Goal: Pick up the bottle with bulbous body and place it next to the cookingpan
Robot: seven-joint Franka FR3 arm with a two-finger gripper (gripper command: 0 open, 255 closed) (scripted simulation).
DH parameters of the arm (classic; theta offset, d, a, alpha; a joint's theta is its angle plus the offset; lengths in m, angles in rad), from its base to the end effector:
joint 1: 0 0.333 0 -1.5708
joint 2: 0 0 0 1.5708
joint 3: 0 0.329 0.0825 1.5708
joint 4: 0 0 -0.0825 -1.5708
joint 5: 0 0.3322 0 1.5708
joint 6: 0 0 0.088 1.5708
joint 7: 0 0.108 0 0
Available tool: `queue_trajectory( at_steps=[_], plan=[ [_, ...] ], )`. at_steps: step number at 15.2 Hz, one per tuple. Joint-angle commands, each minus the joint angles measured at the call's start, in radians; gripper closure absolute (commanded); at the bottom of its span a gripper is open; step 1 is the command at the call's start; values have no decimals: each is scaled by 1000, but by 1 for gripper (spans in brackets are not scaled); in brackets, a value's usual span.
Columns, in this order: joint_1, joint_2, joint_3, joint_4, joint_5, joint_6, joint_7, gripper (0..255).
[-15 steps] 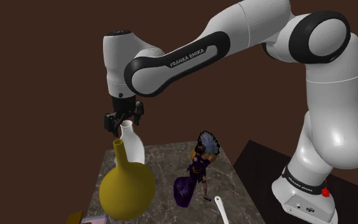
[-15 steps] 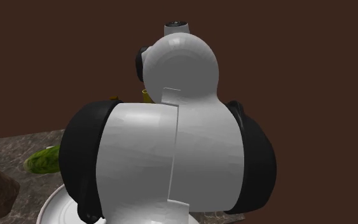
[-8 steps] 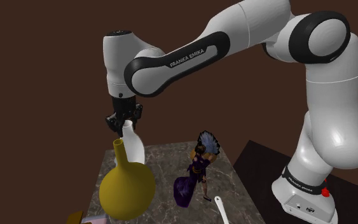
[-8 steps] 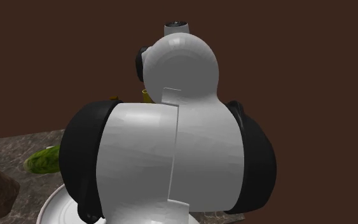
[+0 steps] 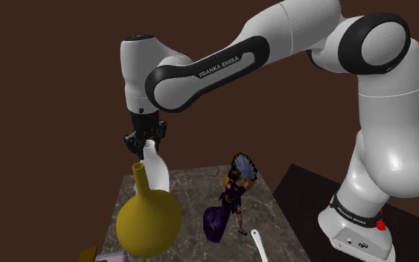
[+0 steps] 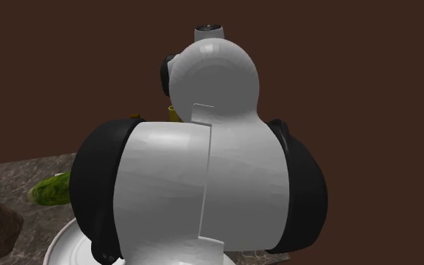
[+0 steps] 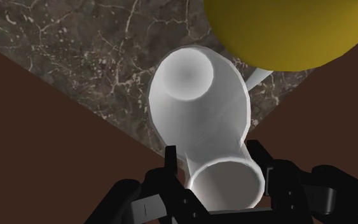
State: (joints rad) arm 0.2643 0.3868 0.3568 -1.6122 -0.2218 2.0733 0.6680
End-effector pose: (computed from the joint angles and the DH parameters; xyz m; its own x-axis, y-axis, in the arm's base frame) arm 0.5373 0.3314 0.4551 0.9923 0.0190 0.1220 0.0198 -0.9998 -0.0048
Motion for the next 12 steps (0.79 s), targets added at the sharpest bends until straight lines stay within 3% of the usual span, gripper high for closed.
queue_trajectory(
  at_steps=[1, 12],
  plan=[
    [0, -6, 2, 13, 3, -17, -2, 255],
    [4, -29, 9, 128, 20, -153, -21, 255]
  ],
)
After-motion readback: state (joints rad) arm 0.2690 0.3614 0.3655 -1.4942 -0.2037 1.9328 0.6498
